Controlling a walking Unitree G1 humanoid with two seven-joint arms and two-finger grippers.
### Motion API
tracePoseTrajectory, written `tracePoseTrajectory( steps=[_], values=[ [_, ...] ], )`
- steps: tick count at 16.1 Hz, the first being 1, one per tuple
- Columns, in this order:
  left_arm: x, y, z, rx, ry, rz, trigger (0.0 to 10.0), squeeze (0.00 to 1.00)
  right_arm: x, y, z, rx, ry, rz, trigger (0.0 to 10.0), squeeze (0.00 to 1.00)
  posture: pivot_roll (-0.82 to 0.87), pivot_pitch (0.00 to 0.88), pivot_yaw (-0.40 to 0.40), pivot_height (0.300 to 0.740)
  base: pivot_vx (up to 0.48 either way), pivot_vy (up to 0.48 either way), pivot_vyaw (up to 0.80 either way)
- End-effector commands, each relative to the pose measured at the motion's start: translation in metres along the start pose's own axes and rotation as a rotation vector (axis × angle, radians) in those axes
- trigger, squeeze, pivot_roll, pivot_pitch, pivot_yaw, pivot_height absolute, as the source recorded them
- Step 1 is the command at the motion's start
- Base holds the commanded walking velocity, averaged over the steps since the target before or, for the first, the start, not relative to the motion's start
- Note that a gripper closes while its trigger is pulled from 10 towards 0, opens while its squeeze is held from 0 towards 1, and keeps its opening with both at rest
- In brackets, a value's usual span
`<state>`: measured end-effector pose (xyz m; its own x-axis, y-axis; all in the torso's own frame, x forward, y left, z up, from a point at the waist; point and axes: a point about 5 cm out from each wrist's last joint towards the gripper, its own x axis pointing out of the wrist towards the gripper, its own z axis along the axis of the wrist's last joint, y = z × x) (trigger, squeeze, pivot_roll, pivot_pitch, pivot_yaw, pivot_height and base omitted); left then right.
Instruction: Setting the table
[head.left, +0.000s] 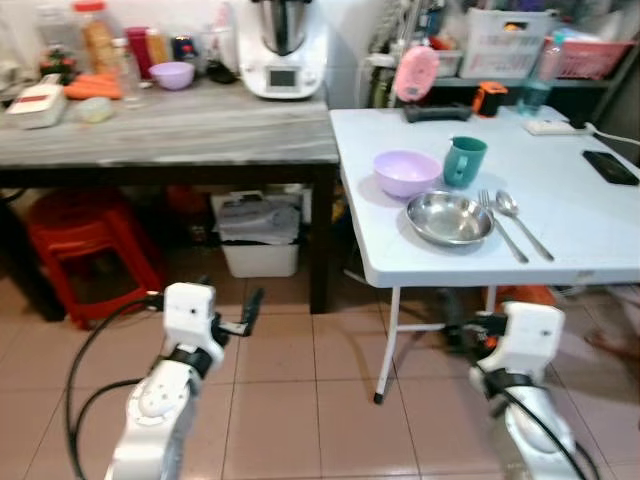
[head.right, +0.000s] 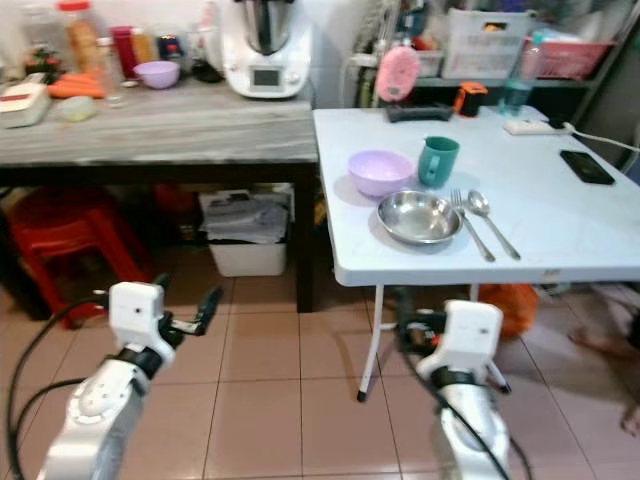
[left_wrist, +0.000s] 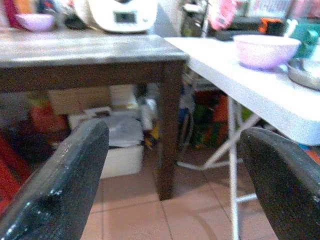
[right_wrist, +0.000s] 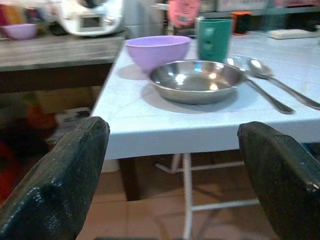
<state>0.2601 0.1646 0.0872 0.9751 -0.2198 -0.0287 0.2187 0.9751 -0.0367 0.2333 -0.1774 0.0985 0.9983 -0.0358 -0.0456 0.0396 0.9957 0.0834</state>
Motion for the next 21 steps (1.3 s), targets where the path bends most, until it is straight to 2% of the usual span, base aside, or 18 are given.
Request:
tracePoseTrajectory(
  steps=[1,5,17,21],
  values=[
    [0.0019,-0.0021,0.0040,-0.016,-0.021,-0.013,10.0,0.00,0.0008,-0.0032,0.0056,-0.011,-0.023,-0.006,10.0,0.00,-0.01,0.000,0.003,0.740,0.000,0.000,0.76],
    [0.0025,-0.0032,0.0056,0.004,-0.025,-0.012,10.0,0.00,0.0004,-0.0024,0.0053,-0.006,-0.023,-0.002,10.0,0.00,0.00,0.000,0.002,0.740,0.000,0.000,0.00],
    [0.0029,-0.0004,0.0036,-0.002,-0.001,-0.001,10.0,0.00,0.0023,0.0006,0.0049,0.001,-0.026,0.014,10.0,0.00,0.01,0.000,0.003,0.740,0.000,-0.380,0.00],
    [0.0038,0.0000,0.0041,0.000,0.001,0.004,10.0,0.00,0.0025,0.0013,0.0046,0.004,-0.027,0.014,10.0,0.00,0.01,0.000,0.008,0.740,0.000,0.000,0.00]
  ],
)
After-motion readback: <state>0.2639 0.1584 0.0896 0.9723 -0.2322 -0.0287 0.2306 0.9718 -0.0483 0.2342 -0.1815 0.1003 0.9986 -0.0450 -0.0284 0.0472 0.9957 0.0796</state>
